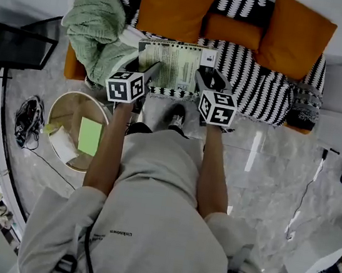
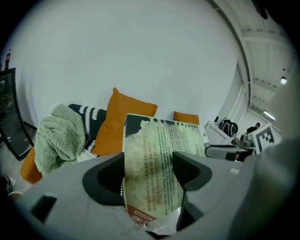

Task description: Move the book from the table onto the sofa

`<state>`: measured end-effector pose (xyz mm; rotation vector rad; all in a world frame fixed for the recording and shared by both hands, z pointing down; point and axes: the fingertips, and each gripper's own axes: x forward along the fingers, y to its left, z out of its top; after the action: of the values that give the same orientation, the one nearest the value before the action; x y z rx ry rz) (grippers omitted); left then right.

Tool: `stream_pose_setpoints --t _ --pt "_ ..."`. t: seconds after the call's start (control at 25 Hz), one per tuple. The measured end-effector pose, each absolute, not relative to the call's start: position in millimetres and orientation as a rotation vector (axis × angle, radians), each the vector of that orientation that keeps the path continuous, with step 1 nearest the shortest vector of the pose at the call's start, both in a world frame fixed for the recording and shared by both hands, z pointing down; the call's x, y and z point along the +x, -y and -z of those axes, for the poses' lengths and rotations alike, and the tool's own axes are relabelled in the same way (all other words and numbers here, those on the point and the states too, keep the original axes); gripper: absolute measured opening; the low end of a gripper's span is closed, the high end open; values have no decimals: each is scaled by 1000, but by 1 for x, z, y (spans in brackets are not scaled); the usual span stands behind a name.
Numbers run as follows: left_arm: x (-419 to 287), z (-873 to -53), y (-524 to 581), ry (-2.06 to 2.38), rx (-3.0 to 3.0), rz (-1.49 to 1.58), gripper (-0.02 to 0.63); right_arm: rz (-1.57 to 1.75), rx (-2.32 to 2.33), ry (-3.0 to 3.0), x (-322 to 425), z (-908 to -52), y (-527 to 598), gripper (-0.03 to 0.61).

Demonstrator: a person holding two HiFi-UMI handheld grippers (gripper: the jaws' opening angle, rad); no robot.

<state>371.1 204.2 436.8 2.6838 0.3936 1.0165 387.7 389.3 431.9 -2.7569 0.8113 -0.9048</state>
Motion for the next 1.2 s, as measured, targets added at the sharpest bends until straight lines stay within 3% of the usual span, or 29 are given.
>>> stream_pose_setpoints --t 1.2 --pt "405 -442 -235 -544 2670 -1060 313 908 -2752 -714 404 -435 -422 206"
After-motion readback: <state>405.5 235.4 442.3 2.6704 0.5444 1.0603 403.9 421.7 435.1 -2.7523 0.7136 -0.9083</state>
